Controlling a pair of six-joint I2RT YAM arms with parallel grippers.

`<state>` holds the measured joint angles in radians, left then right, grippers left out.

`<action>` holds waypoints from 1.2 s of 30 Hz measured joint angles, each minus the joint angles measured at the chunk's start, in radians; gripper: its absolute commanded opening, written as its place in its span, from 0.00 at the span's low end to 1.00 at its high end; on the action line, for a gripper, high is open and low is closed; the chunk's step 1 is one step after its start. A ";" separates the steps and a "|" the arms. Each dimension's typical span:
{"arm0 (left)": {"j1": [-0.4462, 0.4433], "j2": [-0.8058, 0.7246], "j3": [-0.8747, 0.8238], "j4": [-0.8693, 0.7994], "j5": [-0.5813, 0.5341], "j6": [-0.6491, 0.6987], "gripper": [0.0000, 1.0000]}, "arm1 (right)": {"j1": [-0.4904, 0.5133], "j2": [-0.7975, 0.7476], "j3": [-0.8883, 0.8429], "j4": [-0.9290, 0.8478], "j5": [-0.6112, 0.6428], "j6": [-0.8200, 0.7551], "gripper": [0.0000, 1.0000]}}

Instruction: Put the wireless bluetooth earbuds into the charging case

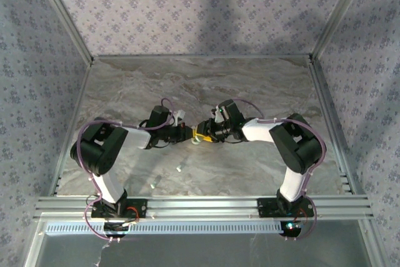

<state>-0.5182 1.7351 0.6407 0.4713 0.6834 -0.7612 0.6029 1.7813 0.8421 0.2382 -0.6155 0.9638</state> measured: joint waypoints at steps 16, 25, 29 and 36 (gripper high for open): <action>0.002 0.018 0.019 -0.026 0.005 0.000 0.22 | -0.001 0.002 -0.015 0.025 0.005 0.016 0.58; 0.000 0.021 0.029 -0.028 0.013 0.001 0.26 | -0.003 -0.035 -0.027 -0.010 0.036 0.001 0.61; -0.003 0.021 0.032 -0.027 0.023 0.002 0.30 | -0.006 -0.060 -0.036 -0.026 0.046 -0.011 0.61; -0.011 0.021 0.034 -0.026 0.034 0.005 0.35 | -0.008 -0.096 -0.051 -0.049 0.057 -0.026 0.61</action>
<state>-0.5289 1.7565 0.6750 0.4454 0.7177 -0.7567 0.5945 1.6852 0.7910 0.1890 -0.5587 0.9382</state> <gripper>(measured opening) 0.336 0.609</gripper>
